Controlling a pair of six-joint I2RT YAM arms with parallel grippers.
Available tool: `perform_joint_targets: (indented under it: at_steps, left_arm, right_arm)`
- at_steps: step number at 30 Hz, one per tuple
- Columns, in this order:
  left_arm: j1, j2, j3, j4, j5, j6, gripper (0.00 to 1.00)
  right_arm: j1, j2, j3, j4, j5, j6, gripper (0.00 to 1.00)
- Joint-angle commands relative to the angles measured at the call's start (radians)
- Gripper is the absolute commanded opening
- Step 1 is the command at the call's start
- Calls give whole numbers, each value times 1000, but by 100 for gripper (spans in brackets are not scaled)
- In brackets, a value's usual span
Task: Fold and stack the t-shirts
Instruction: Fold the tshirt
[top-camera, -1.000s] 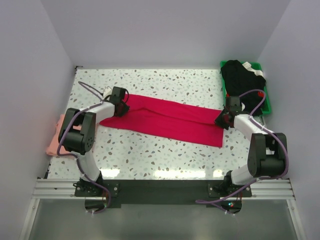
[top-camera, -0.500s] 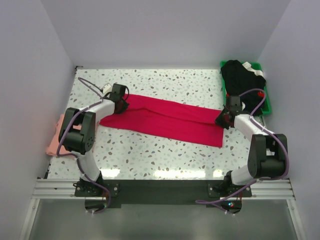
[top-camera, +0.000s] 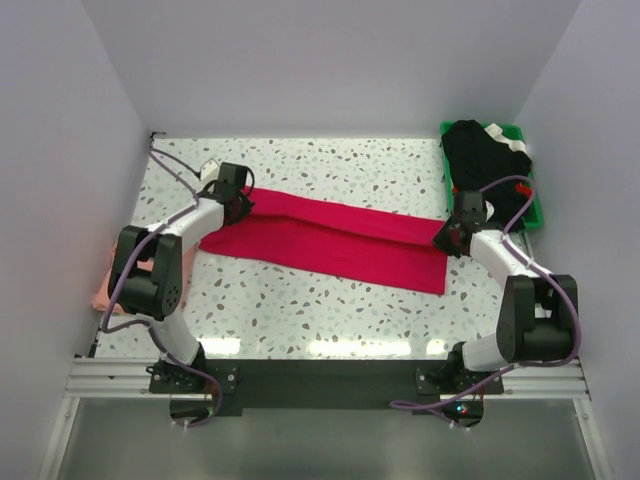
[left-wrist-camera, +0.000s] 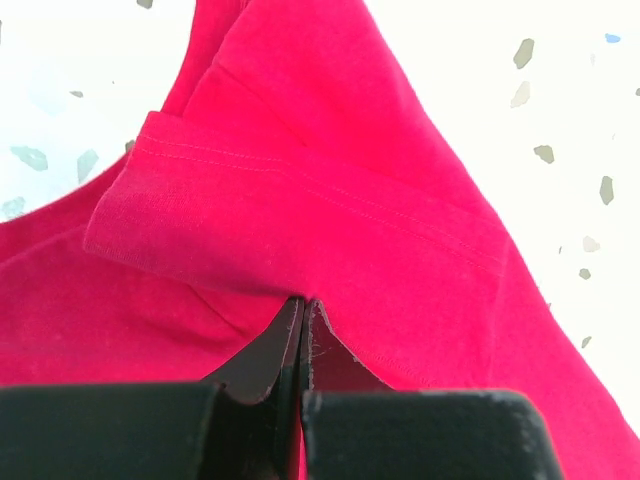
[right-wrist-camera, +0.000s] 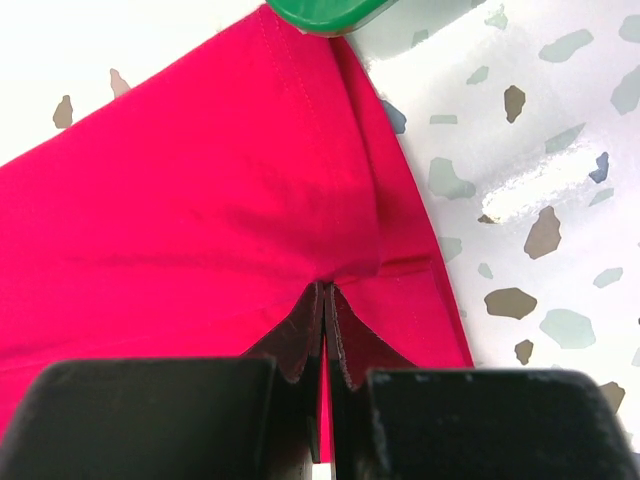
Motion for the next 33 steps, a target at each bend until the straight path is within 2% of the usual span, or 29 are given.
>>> perform_joint_targets:
  at_steps: [1, 17, 20, 21, 22, 24, 25, 28, 31, 33]
  left_arm:
    - [8, -65, -14, -4, -44, 28, 0]
    - [10, -122, -106, -4, -50, 22, 0]
    - [10, -111, -107, -6, -35, 20, 0]
    - [10, -111, -109, -6, -26, 22, 1]
    - [10, -115, -112, -3, -22, 20, 16]
    - [10, -134, -132, 22, -10, 25, 27]
    - [11, -158, -138, 26, -9, 26, 36]
    - [11, -203, -144, 37, -9, 29, 51]
    - [11, -212, -129, 33, -4, 31, 52]
    - [11, -197, -109, 34, -1, 28, 52]
  right_arm:
    - [-4, -34, 27, -17, 40, -18, 0]
    - [-2, -64, -85, 29, -17, -9, 0]
    - [-2, -69, -100, 30, -29, -10, 11]
    - [-2, -76, -100, 27, -35, -12, 21]
    - [-4, -81, -97, 23, -41, -15, 25]
    - [-2, -112, -83, 12, -64, -24, 35]
    - [-4, -121, -74, 3, -66, -33, 39]
    - [-2, -133, -24, -33, -89, -73, 46]
    - [16, -117, 15, -36, -77, -102, 52]
    - [50, -81, 65, -50, -49, -116, 52]
